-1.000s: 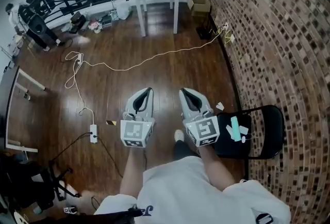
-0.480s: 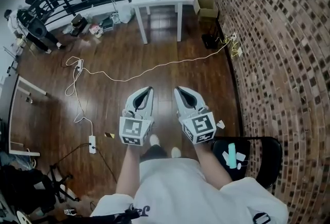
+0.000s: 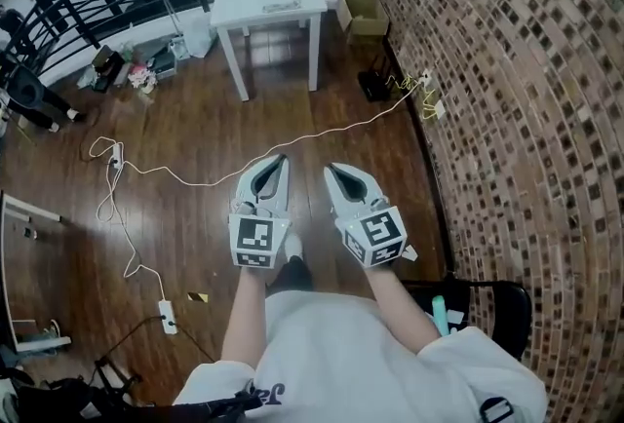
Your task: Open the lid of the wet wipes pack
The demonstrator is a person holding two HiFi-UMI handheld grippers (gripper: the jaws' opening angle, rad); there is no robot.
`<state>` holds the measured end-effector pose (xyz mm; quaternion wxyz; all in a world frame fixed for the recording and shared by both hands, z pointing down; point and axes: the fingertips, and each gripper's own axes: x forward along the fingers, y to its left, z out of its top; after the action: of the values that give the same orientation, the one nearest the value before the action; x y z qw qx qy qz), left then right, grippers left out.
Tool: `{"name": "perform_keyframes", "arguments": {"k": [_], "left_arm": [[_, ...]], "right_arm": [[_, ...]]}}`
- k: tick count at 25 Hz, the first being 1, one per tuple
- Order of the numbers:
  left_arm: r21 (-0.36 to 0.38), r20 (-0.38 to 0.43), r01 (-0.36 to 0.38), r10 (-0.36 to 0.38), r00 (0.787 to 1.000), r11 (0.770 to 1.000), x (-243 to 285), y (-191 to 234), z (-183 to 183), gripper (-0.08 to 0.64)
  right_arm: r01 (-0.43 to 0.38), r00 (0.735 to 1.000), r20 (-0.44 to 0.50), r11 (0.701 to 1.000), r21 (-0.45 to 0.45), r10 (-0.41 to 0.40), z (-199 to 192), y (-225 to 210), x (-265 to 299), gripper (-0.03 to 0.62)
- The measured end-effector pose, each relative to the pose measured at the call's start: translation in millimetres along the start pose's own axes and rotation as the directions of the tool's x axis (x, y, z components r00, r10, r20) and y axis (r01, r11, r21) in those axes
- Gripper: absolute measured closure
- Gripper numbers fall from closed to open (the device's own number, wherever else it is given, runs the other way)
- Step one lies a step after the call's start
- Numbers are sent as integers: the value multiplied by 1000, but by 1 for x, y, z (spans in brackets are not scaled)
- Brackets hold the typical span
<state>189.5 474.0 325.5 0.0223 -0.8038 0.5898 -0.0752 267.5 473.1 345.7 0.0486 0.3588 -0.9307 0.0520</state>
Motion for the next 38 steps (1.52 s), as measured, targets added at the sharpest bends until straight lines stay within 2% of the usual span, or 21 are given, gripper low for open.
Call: {"name": "perform_keyframes", "arguments": {"k": [3,7,10,13,16,20,25,29,32,38], "left_arm": [[-20,54,21,-20,998,1000,41,52,12,543],[-44,91,5,-1,996,999,87,128,18,543],[-94,65,3,3,998,996,116,160,1,544],[-112,34,-4,8,999,994,145,184,-14,543],[-110,30,-21,25,999,994,175,217,-16,543],[-106,38,-41,45,998,994,226,253,-21,543],[-101,-11,-74,73,997,992,320,300,-41,543],[-128,-27,-68,65,998,989,408,336,-33,543],[-143,-39,-83,78,996,986,460,364,-26,543],[-180,-127,-79,57,990,981,529,405,-61,543]], "right_arm": [[0,1000,0,999,-48,0,22,-17,69,600],[-10,1000,19,995,-101,12,50,-26,151,600],[-24,1000,-18,995,-95,22,44,-32,193,600],[-56,997,-58,995,-80,52,33,-39,234,600],[-77,997,-37,994,-84,74,40,-53,275,600],[-68,998,-13,995,-78,67,45,-98,331,600],[-82,997,-14,996,-39,81,41,-172,416,600],[-84,996,-11,993,-84,83,53,-236,488,600],[-81,997,-12,996,-47,81,57,-281,535,600],[-80,990,-122,996,-46,74,33,-324,613,600]]}}
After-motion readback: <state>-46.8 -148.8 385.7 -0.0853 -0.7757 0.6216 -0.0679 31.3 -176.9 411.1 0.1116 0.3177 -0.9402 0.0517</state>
